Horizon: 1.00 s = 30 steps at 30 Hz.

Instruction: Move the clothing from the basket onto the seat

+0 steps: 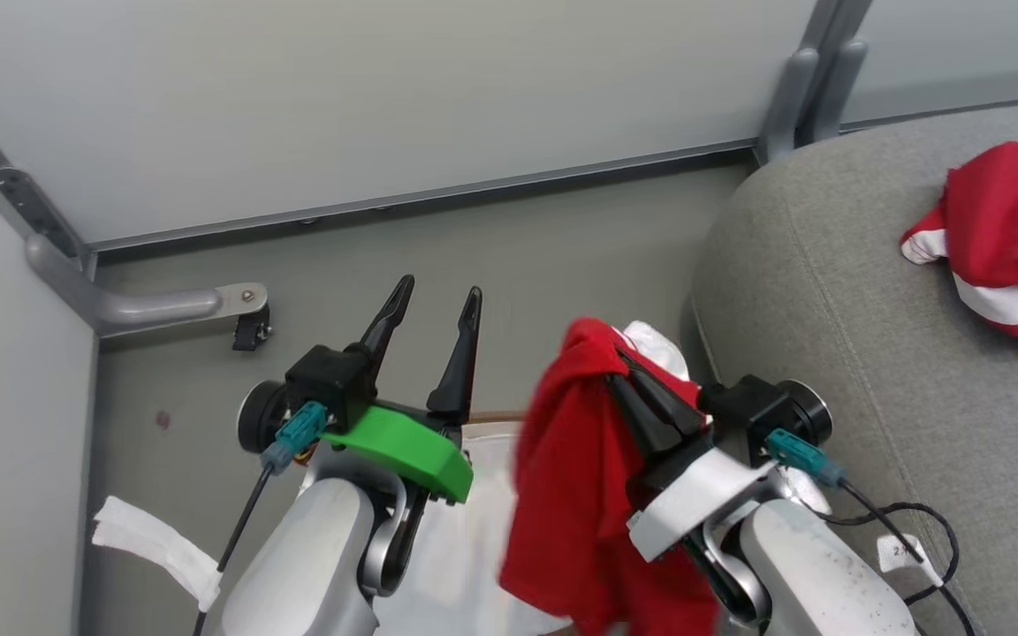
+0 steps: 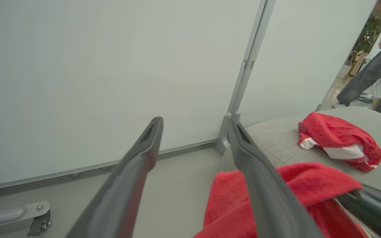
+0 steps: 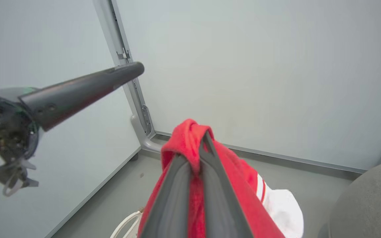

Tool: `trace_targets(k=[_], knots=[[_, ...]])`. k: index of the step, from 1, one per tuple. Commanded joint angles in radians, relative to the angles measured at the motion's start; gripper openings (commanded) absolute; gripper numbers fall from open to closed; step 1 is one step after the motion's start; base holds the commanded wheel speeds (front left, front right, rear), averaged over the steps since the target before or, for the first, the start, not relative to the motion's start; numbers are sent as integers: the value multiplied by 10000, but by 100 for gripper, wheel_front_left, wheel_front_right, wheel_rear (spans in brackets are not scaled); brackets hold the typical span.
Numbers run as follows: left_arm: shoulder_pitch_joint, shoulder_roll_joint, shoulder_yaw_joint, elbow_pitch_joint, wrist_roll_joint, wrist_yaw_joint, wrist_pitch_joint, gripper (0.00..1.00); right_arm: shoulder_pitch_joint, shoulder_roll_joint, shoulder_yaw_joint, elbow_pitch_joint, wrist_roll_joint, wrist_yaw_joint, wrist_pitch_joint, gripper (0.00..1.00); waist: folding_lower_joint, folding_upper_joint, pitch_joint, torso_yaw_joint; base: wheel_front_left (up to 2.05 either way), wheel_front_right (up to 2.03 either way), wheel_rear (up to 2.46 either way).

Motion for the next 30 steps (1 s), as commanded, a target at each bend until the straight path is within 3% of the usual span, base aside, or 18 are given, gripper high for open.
trace_targets(k=[1, 9, 22, 30], knots=[[214, 71, 204, 85, 158, -112, 6, 100, 153, -37, -140, -298, 99, -10, -7, 0, 0, 0, 41, -677, 0, 0, 0], [847, 201, 935, 276, 1156, -465, 6, 100, 506, -29, -589, -1455, 307, -10, -7, 0, 0, 0, 176, -2226, 0, 0, 0], [1520, 81, 1830, 334, 1703, -699, 6, 100, 287, -25, -1018, -2612, 332, -10, -7, 0, 0, 0, 348, -4773, 0, 0, 0], [1047, 32, 1424, 563, 1723, -768, 6, 100, 149, -23, -2305, -3645, -236, -10, -7, 0, 0, 0, 608, -5151, 0, 0, 0]])
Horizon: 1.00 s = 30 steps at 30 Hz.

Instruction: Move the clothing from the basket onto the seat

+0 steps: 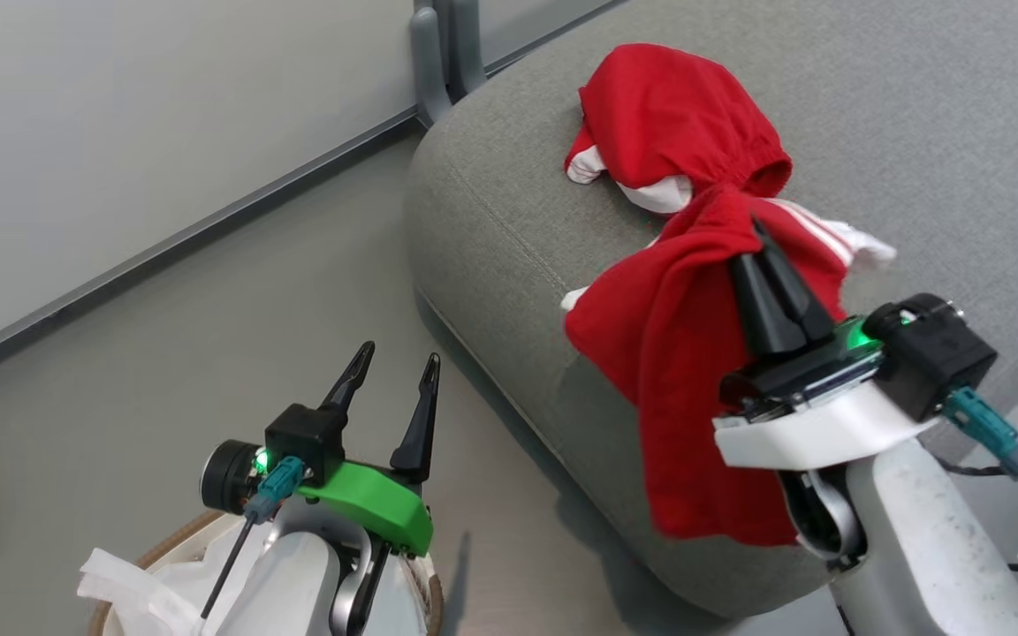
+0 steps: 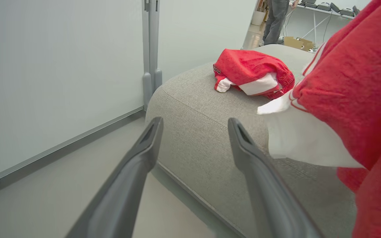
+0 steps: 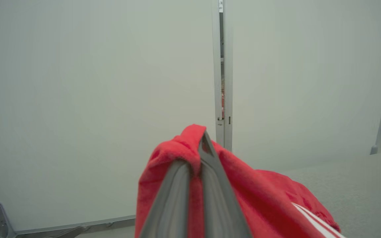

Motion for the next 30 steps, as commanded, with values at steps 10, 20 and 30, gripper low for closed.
trace_targets(k=[10, 20, 30], knots=[[-712, 230, -520, 39, -17, -42, 6, 100, -2773, -2223, -1403, -200, -694, -11, -3, 0, 0, -1, 1205, -263, 0, 0, 0], [-1459, 616, -906, -428, 63, -40, 7, 100, -6972, -4451, -1630, 2787, -1397, -12, -3, 0, 0, -1, 2635, 822, 0, 0, 0], [-2354, 706, -1774, -592, -151, -41, 7, 100, -8583, -4957, -1863, 6191, -1692, -12, -5, 0, 0, -1, 4125, 2098, 0, 0, 0]])
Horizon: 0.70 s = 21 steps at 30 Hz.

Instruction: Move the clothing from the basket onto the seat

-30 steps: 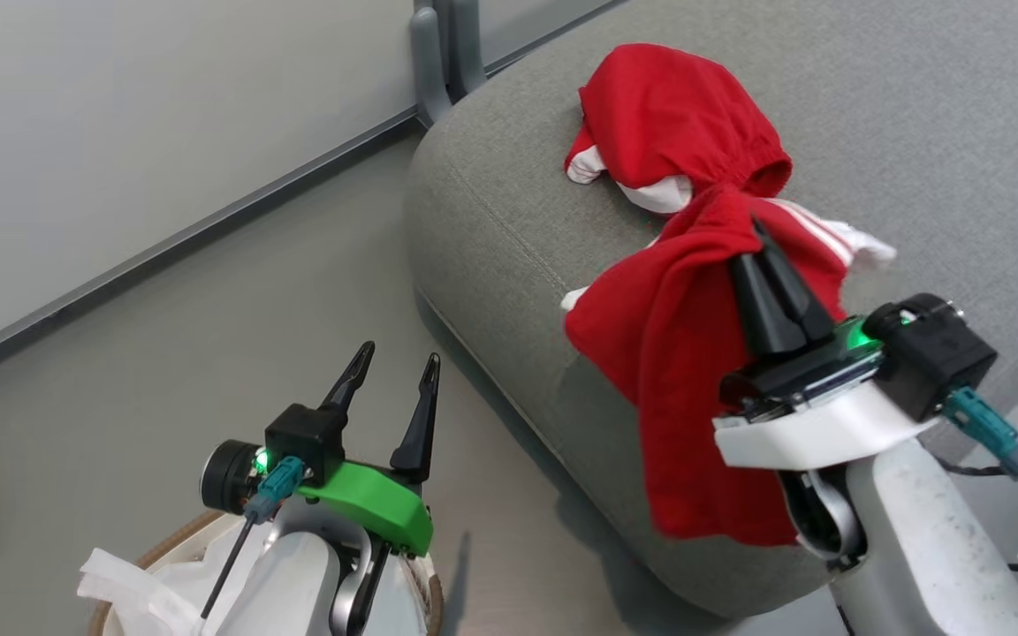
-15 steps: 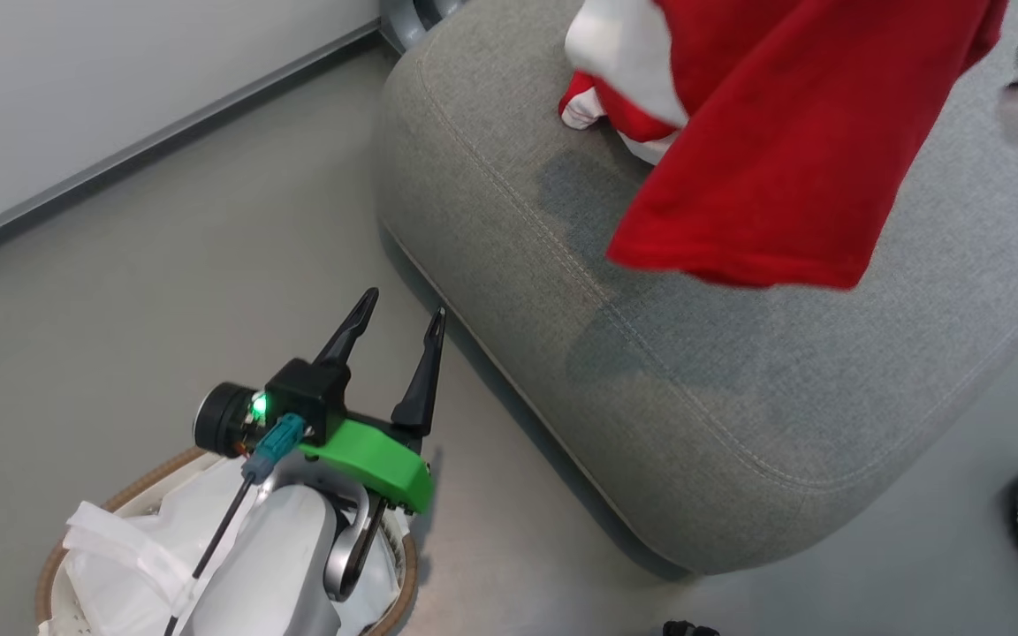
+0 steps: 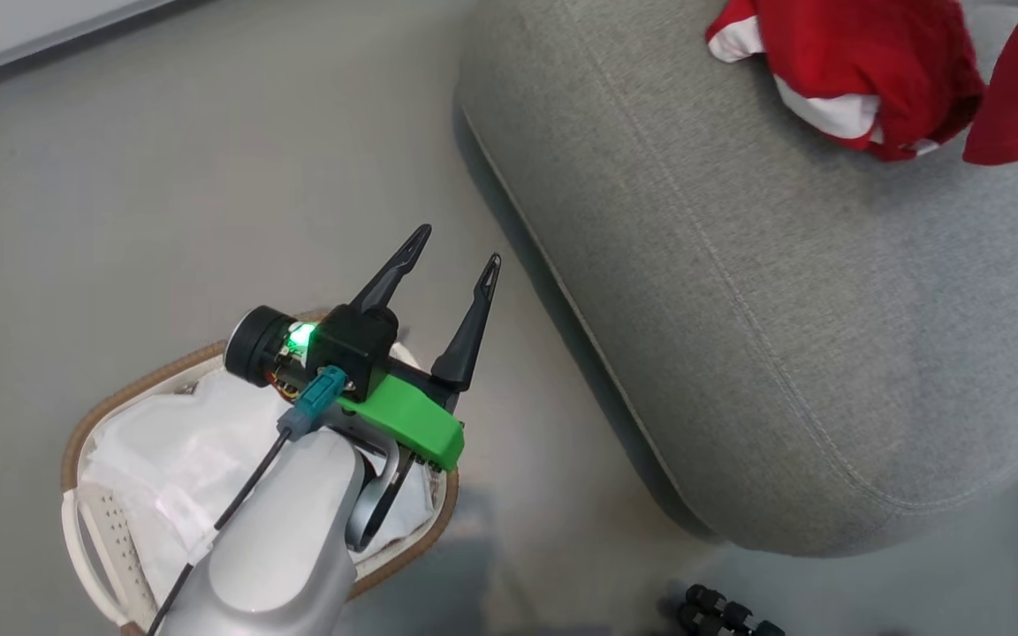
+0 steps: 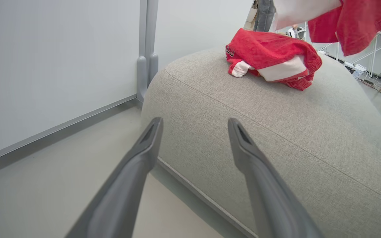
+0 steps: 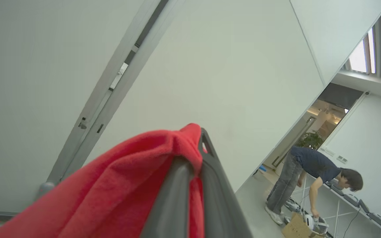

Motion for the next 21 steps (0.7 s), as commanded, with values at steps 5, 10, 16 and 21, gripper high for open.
trace_targets(k=[5, 10, 16, 21], knots=[[-414, 143, -251, 22, -71, -32, 7, 100, 960, 662, -253, 1414, 226, -14, -1, 0, -1, -1, 1352, 1010, 0, 0, 0], [-454, 179, -372, 102, -122, -32, 7, 100, 2285, 1364, -923, 1991, 375, -14, -3, 0, -1, -1, 1394, 985, 0, 0, 0], [-156, 156, -349, 264, -233, -32, 7, 100, 4057, 2054, -1803, 1743, 473, -14, -1, 9, -1, -1, 959, 700, 0, 0, 0], [151, 41, -208, 456, -393, -32, 7, 100, 5368, 2456, -2353, 1050, 457, -14, -2, 100, -1, -1, 280, 449, 0, 0, 0]])
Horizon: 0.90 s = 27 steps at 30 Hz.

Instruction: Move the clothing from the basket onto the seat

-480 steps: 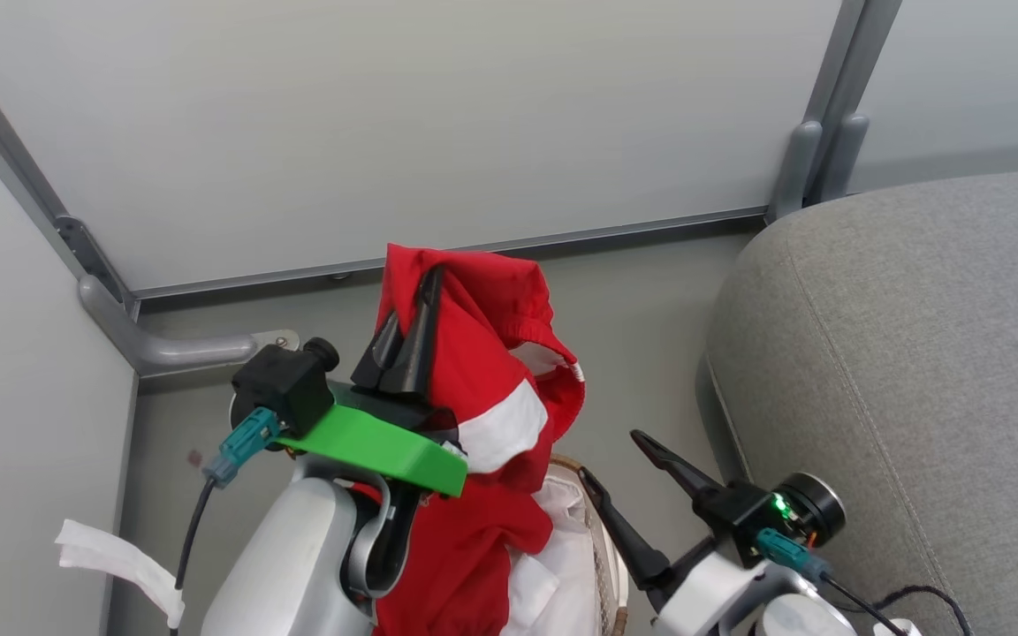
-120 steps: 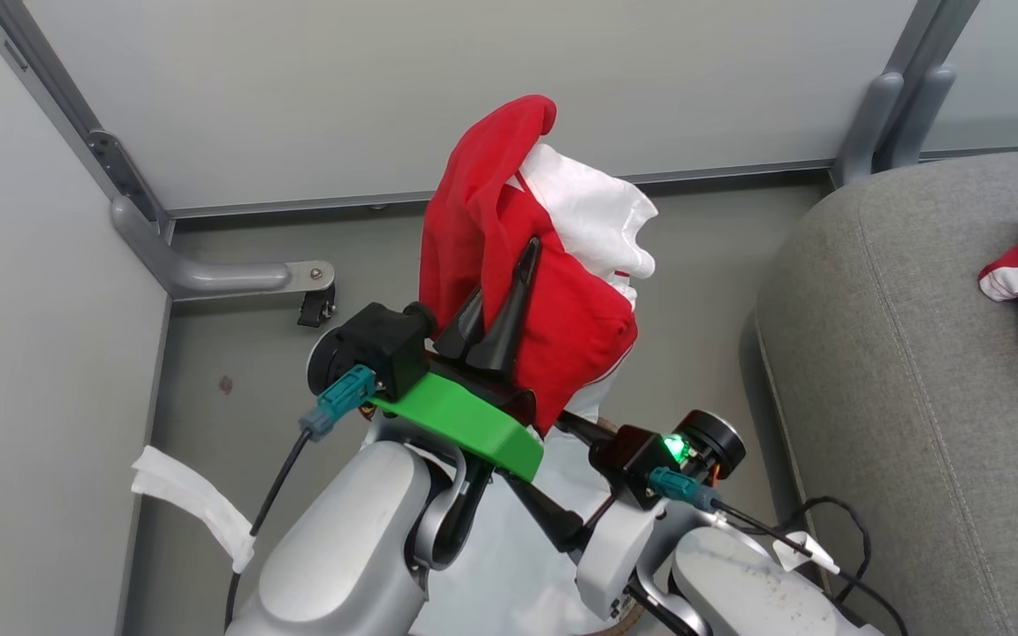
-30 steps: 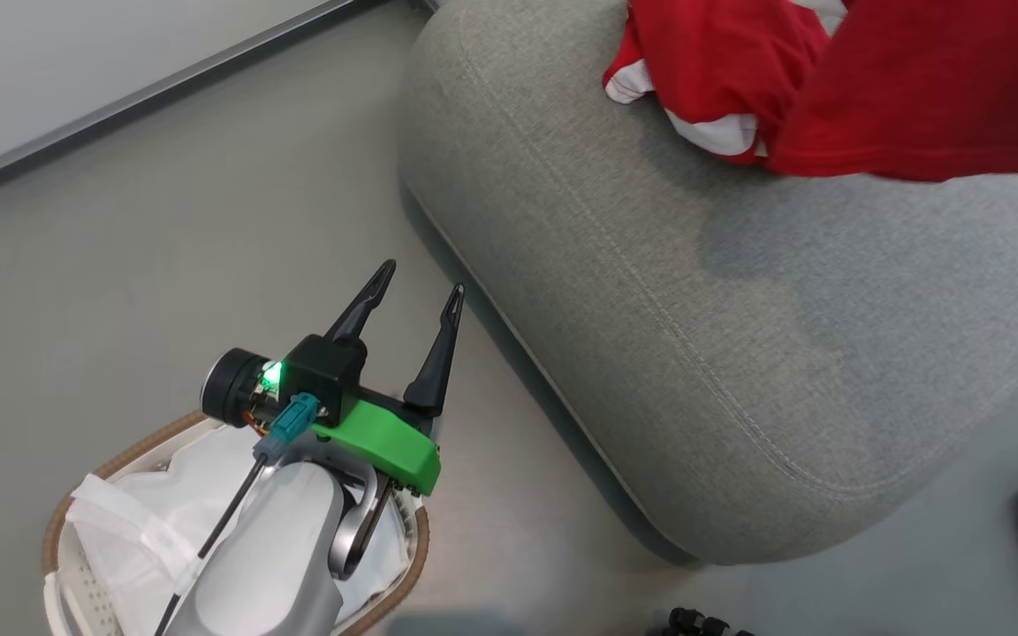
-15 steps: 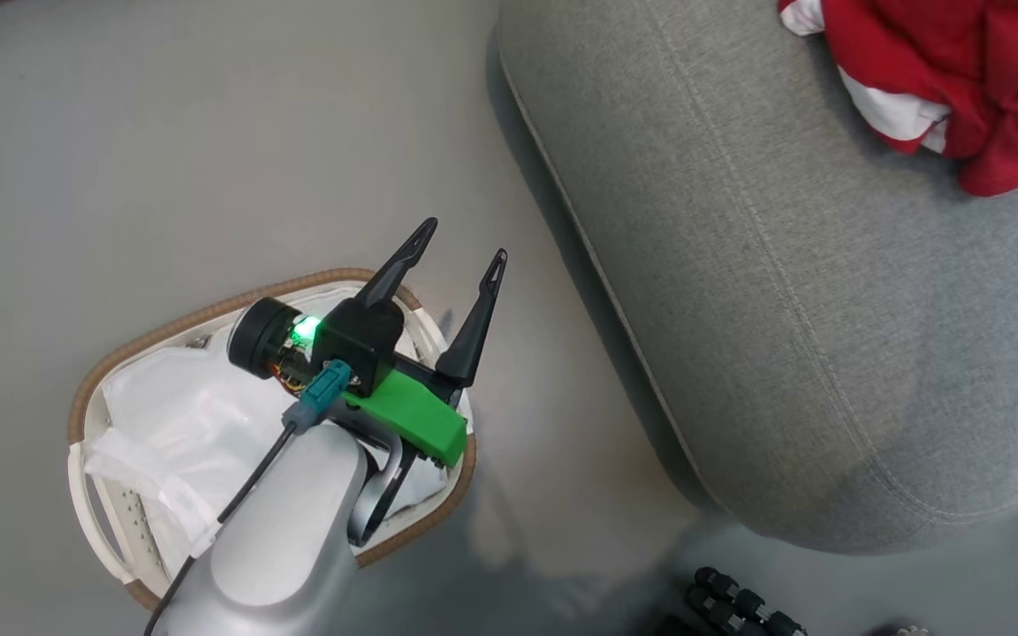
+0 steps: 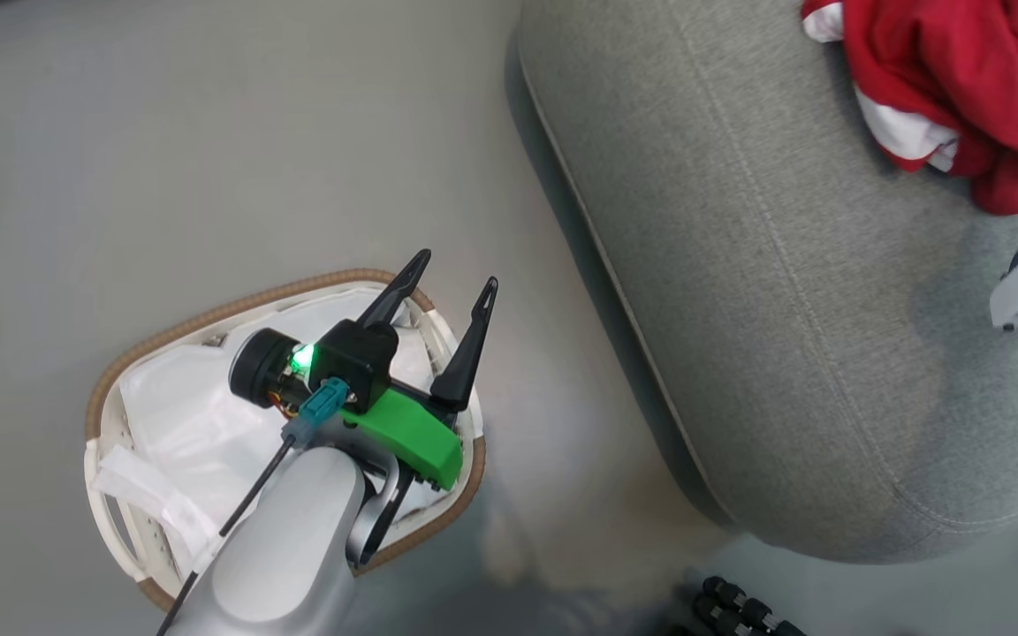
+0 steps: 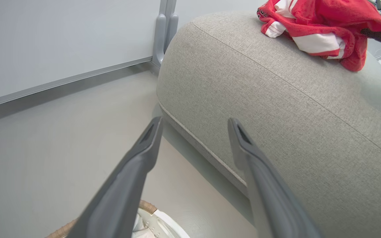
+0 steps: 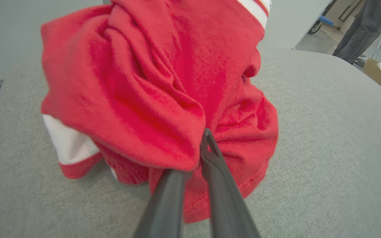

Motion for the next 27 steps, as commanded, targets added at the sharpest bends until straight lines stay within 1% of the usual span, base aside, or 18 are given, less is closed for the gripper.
trace_targets(k=[1, 8, 14, 18, 21, 27], knots=[[159, -21, 58, 31, -90, -32, 7, 100, 405, 42, -127, -217, 29, -14, -1, 100, -1, -1, -690, -354, 0, 0, 0], [776, -157, 462, 30, -95, -33, 7, 100, 1694, 406, -241, -1391, 134, -14, -1, 100, -1, -1, -1658, -414, 0, 0, 0], [1489, -331, 1048, -99, -128, -31, 7, 100, 2229, 965, 167, -2376, 306, -14, -1, 100, -1, -1, -2418, -153, 0, 0, 0], [1948, -437, 1570, -187, 88, -30, 7, 100, 2388, 1370, 650, -2793, 441, -14, -1, 100, -1, -1, -2855, 275, 0, 0, 0], [2222, -521, 2100, -224, 294, 8, 7, 100, 2415, 1628, 1078, -3045, 483, -14, -1, 100, -1, -1, -3145, 723, 0, 0, 0], [2720, -594, 3157, -247, 653, 151, 7, 100, 2495, 2136, 1715, -3189, 564, -14, -1, 100, -1, -1, -3602, 1546, 0, 0, 0]])
